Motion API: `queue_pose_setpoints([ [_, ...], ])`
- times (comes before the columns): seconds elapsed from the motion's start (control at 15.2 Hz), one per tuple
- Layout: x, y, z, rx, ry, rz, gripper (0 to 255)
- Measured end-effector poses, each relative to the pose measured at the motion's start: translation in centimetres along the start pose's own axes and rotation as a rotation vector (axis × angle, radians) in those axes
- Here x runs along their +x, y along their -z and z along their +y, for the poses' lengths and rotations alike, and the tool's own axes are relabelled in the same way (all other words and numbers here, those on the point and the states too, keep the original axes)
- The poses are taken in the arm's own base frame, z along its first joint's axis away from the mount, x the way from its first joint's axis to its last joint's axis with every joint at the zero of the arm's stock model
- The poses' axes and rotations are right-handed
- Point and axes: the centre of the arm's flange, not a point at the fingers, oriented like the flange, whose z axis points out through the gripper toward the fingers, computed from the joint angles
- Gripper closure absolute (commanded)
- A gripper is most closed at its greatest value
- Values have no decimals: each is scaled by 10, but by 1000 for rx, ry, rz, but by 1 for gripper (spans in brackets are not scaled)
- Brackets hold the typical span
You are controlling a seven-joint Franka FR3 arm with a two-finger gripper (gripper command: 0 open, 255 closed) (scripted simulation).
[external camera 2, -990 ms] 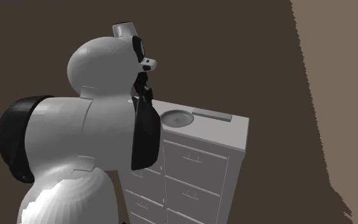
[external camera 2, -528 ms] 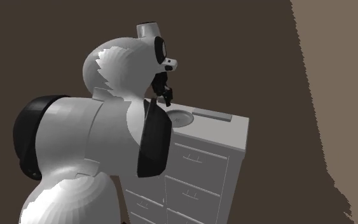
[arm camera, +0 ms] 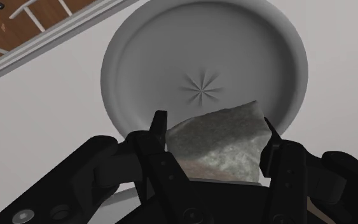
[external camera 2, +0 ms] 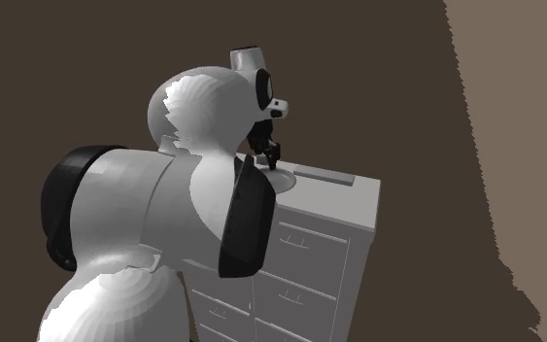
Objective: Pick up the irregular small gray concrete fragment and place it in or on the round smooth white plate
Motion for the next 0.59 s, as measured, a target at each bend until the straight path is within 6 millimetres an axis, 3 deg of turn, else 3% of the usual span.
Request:
queue_pose_setpoints([
  [0.59, -9, -40, 1, 0, 0, 0, 255],
])
